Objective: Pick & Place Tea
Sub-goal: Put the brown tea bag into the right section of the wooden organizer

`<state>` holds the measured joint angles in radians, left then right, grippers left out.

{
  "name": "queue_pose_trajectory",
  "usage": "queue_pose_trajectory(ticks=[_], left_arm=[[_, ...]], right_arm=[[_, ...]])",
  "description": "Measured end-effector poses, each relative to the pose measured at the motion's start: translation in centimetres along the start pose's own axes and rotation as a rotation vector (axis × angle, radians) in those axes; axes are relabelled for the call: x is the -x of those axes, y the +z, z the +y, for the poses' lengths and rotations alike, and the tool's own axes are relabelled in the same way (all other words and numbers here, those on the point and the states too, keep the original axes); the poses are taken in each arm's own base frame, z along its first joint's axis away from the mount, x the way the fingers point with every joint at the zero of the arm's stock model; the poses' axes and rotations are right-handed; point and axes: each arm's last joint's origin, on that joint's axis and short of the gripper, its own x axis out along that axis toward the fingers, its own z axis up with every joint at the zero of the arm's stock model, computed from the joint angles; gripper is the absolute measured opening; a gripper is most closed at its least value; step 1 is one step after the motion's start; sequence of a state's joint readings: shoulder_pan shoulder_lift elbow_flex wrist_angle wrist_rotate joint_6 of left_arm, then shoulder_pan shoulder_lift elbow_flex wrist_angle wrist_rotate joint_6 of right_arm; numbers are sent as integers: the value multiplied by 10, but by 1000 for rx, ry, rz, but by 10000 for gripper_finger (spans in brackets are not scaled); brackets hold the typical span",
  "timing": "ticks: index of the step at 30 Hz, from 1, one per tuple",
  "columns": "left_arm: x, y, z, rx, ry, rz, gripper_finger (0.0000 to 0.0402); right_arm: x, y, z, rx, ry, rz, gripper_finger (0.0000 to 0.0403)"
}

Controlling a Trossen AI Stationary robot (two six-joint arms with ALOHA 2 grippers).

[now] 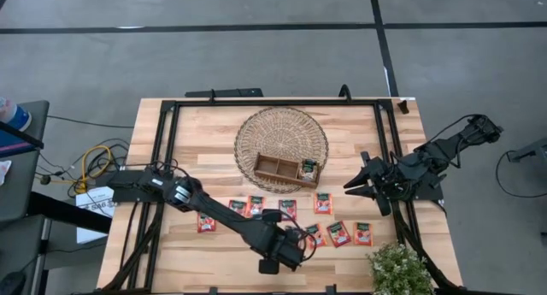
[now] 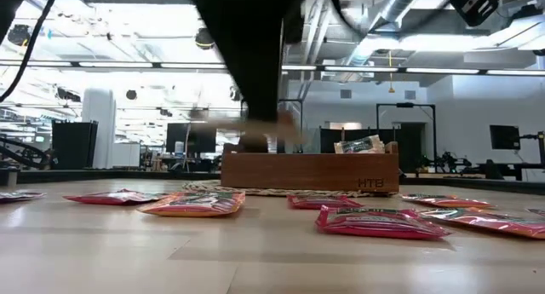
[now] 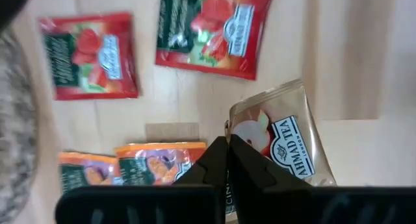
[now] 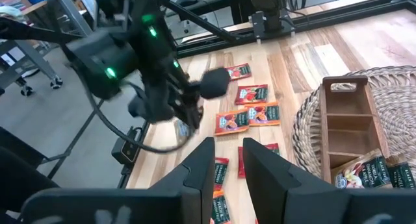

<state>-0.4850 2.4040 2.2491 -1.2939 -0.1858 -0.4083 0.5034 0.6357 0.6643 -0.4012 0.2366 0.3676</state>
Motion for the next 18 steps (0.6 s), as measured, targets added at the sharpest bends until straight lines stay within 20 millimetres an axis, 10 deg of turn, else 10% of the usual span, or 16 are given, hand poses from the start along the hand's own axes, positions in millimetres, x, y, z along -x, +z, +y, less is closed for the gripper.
queue_pose_trajectory(ticks=[18], left_arm=[[96,10,35,-93,455,-396,0]], right_arm=[[-39,3,11,-94,25,6,74]])
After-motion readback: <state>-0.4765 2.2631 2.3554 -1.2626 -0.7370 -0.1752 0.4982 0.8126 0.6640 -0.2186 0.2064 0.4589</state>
